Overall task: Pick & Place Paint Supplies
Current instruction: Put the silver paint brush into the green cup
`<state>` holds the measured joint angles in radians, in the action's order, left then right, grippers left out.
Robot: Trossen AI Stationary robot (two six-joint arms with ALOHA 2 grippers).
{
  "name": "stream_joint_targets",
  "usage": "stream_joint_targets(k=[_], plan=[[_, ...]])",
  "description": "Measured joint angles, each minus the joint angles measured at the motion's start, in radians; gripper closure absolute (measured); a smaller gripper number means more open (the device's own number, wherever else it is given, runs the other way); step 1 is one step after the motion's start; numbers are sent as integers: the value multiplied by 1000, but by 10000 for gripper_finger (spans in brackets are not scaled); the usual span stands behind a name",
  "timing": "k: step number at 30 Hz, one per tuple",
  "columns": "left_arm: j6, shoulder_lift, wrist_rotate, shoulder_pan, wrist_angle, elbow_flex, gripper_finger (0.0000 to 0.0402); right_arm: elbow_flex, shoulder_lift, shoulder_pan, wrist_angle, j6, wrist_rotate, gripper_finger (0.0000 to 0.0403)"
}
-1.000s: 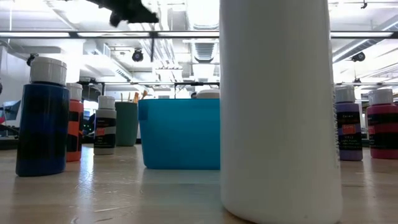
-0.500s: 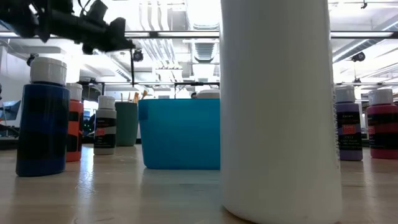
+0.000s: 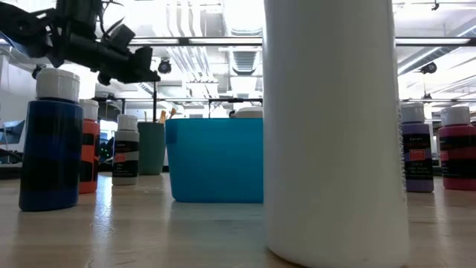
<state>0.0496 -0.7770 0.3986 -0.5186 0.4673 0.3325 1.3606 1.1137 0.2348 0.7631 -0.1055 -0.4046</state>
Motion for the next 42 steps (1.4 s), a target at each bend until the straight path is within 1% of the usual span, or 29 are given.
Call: stream_joint_targets(k=[7,12,15,17,21,24,26,31,37,42], plan=[[-39,-69,-26,-39,21,-20,385,-20,0,0,1,-1,0,226],[-51,-81,-161,-93,167,-101,385,-30,0,0,1,-3,0,211],[-74,-80,-196,-143,165,-139,385,-31,0,0,2,-3,0,205],[-89,-80,-240,-172,166,-152,385,-31,0,0,2,-3,0,203],[-91,-80,-293,-215,169,-155,385,-31,0,3,0,-3,0,203],[-85,-88,-371,-252,170,-150,385,-31,0,5,-5,-4,-1,209],[-85,-104,-411,-277,169,-150,385,-31,0,5,-9,-3,-2,214],[-92,-155,-472,-337,167,-150,385,-31,0,5,-13,0,-1,226],[-95,-193,-505,-346,173,-132,385,-31,0,5,-14,0,-1,231],[-89,-235,-515,-347,153,-98,385,-31,0,5,-19,0,-1,218]])
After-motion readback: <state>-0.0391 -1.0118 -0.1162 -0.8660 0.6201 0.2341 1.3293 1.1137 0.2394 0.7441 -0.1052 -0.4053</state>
